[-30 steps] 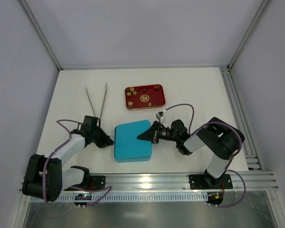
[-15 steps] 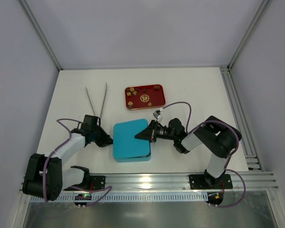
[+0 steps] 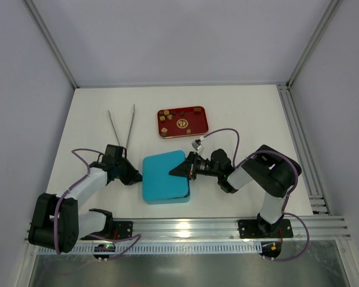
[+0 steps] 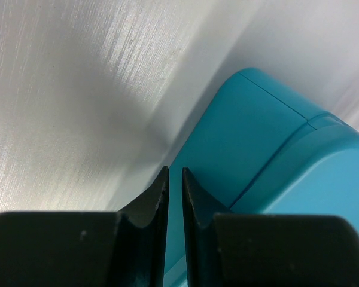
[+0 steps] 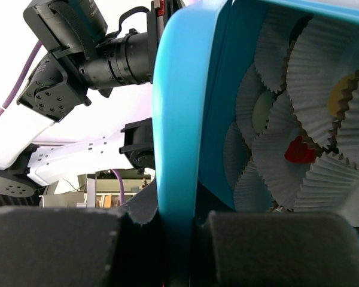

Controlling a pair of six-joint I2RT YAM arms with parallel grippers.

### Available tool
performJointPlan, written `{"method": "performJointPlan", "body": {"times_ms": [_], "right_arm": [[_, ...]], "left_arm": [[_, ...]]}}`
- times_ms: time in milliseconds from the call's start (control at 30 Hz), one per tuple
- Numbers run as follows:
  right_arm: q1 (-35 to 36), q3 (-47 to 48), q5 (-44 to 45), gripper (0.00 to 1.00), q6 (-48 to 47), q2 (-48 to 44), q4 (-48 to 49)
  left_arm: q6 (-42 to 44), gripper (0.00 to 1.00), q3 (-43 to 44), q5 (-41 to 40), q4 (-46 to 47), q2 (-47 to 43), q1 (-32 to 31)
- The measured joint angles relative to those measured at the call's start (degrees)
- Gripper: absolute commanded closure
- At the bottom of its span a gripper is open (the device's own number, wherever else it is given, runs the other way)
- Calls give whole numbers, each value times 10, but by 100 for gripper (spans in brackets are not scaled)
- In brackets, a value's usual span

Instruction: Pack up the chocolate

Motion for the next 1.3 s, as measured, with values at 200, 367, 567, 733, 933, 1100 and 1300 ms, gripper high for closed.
{"method": "performJointPlan", "body": {"times_ms": [200, 367, 567, 733, 933, 1100, 1300], "right_arm": [[0, 0, 2, 82, -2, 0, 0], [-1, -2, 5, 80, -3, 0, 1], [-8, -9, 7, 76, -2, 0, 2], [-13, -20, 8, 74, 0, 0, 2], [-22, -36, 10, 73, 1, -1, 2], [-33, -50, 10, 72, 2, -14, 2], [-53, -62, 10, 71, 1, -28, 2]], "left_arm": [[0, 88, 0, 0, 0, 0, 0], [1, 88, 0, 0, 0, 0, 0], [2, 87, 0, 0, 0, 0, 0], [3, 88, 0, 0, -1, 0, 0], [6, 88, 0, 0, -1, 0, 0], [11, 87, 0, 0, -1, 0, 0], [15, 87, 0, 0, -2, 0, 0]]}}
